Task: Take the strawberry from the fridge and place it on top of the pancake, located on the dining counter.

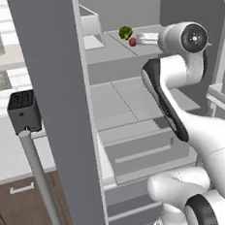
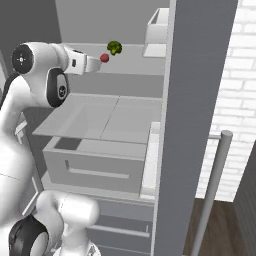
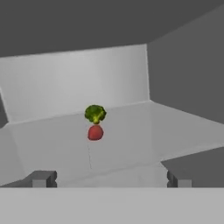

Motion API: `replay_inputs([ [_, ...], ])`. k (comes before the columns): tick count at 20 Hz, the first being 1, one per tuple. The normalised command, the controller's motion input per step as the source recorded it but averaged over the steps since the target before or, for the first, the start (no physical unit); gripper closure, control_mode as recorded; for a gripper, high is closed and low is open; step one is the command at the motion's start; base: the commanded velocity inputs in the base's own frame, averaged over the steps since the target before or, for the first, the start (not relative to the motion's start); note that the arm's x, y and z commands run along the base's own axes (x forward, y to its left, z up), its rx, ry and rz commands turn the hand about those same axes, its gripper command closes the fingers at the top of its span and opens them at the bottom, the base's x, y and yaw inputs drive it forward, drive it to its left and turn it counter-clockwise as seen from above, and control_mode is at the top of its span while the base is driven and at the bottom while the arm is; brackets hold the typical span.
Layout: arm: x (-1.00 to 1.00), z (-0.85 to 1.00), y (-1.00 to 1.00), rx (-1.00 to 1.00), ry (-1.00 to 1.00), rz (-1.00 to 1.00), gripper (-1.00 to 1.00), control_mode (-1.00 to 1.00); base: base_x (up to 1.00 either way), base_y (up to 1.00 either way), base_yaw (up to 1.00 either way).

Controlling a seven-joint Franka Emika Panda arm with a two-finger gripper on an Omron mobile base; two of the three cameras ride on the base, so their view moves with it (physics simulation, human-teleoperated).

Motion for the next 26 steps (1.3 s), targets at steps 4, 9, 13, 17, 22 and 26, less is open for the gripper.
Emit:
replay_inputs([
  [4,0.95,-0.04,0.00,0.00,0.17,0.00,-1.00,-1.00,0.00,0.00,0.00],
  [9,0.71,-0.33,0.00,0.00,0.00,0.00,-1.00,-1.00,0.00,0.00,0.00],
  [13,0.75,-0.26,0.00,0.00,0.05,0.00,-1.00,-1.00,0.00,0.00,0.00],
  [17,0.71,-0.05,0.00,0.00,0.22,0.00,-1.00,-1.00,0.00,0.00,0.00],
  [22,0.48,0.00,0.00,0.00,0.15,0.00,-1.00,-1.00,0.00,0.00,0.00],
  [26,0.18,-0.10,0.00,0.00,0.01,0.00,-1.00,-1.00,0.00,0.00,0.00],
])
